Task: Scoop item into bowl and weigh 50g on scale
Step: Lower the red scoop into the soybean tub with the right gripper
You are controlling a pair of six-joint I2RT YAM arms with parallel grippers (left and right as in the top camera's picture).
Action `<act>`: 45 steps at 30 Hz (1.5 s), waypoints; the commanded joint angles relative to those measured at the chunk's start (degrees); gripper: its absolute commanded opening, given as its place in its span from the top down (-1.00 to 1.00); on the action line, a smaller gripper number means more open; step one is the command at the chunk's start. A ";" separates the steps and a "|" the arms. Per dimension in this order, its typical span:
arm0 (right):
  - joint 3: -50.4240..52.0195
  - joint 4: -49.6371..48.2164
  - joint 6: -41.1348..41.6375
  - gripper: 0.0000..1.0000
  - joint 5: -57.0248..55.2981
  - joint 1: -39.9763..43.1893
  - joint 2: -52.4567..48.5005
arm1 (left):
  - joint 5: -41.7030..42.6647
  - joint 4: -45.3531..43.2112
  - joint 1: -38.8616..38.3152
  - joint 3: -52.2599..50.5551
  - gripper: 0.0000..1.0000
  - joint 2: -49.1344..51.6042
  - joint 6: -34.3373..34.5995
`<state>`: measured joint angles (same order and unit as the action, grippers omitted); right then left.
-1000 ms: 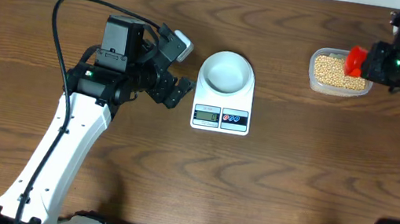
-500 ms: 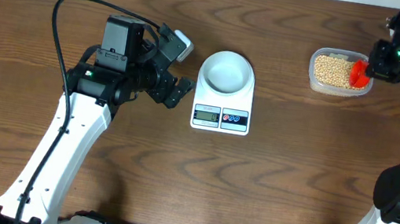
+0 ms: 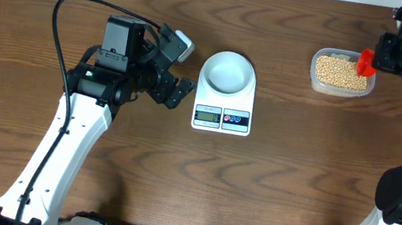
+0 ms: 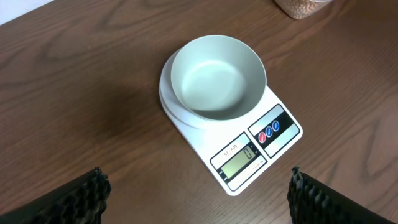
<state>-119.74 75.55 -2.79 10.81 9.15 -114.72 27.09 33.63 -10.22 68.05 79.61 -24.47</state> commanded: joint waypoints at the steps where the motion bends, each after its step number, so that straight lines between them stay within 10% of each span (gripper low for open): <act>1: -1.27 -1.16 -0.79 0.98 -0.15 0.07 -1.20 | 0.76 0.00 0.13 -0.24 -0.87 -0.09 -1.03; 45: 5.88 -5.49 3.43 0.97 -11.32 -5.55 -8.20 | 0.76 0.00 0.13 -0.24 -0.87 -0.09 -1.03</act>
<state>-115.15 70.17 -0.73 1.34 4.27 -122.48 27.09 33.63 -10.22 68.05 79.61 -24.47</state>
